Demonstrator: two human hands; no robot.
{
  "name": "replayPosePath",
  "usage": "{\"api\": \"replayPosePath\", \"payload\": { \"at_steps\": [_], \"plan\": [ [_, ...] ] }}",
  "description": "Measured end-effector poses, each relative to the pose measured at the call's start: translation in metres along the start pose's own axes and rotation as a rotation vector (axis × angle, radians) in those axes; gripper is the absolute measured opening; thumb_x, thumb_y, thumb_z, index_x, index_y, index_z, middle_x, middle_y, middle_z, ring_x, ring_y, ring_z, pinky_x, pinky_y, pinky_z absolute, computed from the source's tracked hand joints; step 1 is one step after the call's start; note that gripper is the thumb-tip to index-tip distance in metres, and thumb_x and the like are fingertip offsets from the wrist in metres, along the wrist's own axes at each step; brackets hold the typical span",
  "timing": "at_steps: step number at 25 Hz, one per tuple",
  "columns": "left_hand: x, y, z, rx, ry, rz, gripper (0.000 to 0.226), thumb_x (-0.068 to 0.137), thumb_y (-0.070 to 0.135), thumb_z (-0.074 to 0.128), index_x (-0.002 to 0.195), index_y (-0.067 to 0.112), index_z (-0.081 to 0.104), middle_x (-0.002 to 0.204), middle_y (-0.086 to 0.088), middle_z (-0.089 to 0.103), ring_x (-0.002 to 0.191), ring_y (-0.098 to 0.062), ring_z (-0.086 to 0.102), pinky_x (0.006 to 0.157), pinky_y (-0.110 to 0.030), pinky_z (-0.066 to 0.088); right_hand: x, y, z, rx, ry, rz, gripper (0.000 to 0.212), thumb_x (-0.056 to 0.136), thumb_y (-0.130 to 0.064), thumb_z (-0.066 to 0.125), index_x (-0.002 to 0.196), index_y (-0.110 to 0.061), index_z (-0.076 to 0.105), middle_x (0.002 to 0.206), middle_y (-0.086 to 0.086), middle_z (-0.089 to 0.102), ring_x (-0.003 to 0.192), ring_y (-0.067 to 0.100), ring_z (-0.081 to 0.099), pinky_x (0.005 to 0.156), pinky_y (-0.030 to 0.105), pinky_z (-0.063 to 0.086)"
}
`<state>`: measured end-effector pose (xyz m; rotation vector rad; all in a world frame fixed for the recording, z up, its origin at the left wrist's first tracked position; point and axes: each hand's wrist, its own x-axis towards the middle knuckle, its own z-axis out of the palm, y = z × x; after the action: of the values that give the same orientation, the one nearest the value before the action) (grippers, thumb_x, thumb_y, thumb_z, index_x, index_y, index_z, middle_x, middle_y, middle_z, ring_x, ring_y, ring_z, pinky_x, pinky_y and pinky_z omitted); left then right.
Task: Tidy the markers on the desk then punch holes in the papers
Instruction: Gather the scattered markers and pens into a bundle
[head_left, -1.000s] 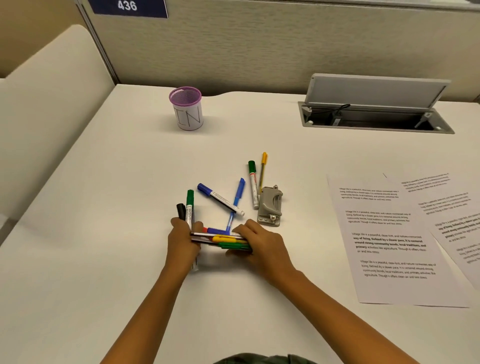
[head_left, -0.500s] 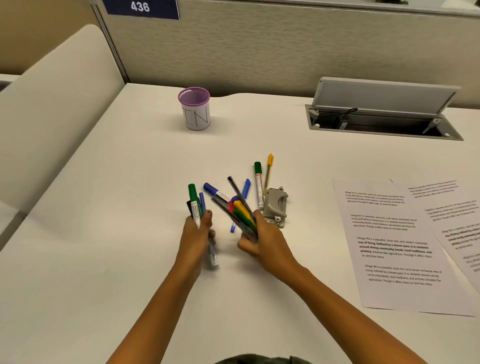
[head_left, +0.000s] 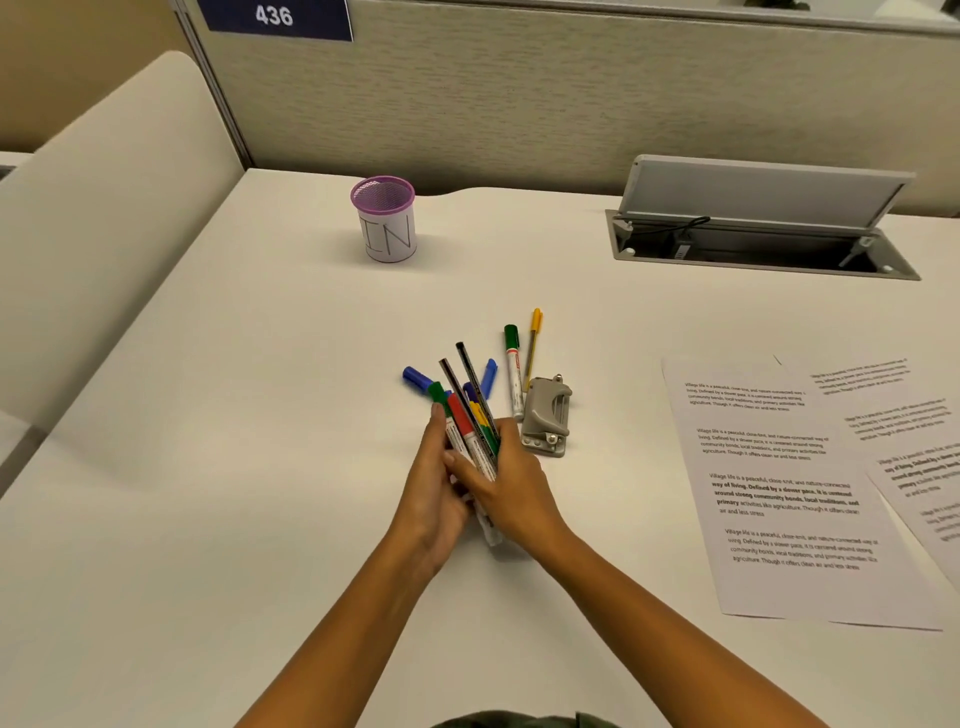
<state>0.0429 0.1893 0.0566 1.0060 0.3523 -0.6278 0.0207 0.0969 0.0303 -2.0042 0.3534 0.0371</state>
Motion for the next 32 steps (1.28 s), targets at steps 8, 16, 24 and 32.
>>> {"api": "replayPosePath", "payload": {
  "at_steps": [8,16,24,32],
  "plan": [
    [-0.003,-0.009,0.013,0.558,0.081,0.525,0.060,0.063,0.050,0.077,0.115,0.049,0.045,0.107,0.035,0.058,0.101,0.013,0.055,0.082,-0.005,0.046,-0.003,-0.006,0.001,0.316,0.062,-0.245,0.047,0.086,-0.017,0.063,0.127,-0.033,0.045,0.110,-0.030,0.054,0.104,-0.018,0.054,0.078,0.005,0.047],
    [0.006,-0.014,0.002,0.646,0.080,0.594,0.065,0.067,0.026,0.084,0.114,0.049,0.045,0.112,0.028,0.057,0.107,0.017,0.052,0.086,-0.004,0.046,-0.004,0.000,0.009,0.361,0.125,-0.253,0.048,0.083,-0.029,0.066,0.114,-0.058,0.044,0.108,-0.042,0.055,0.107,-0.010,0.057,0.084,0.013,0.050],
    [-0.003,-0.019,0.009,0.686,0.094,0.655,0.065,0.063,0.036,0.081,0.116,0.047,0.045,0.113,0.028,0.057,0.113,0.004,0.055,0.091,-0.010,0.048,-0.006,0.016,0.019,0.465,0.113,-0.174,0.058,0.068,-0.079,0.053,0.110,-0.039,0.049,0.109,-0.022,0.057,0.106,-0.012,0.056,0.084,0.012,0.050],
    [-0.001,-0.026,0.002,0.716,-0.015,0.565,0.073,0.067,0.043,0.080,0.130,0.033,0.045,0.122,0.019,0.059,0.122,-0.008,0.053,0.092,-0.016,0.048,-0.009,0.023,0.014,0.442,0.104,-0.142,0.048,0.070,-0.068,0.061,0.103,-0.034,0.056,0.097,-0.023,0.062,0.095,-0.008,0.062,0.078,0.008,0.049]
  ]
}}
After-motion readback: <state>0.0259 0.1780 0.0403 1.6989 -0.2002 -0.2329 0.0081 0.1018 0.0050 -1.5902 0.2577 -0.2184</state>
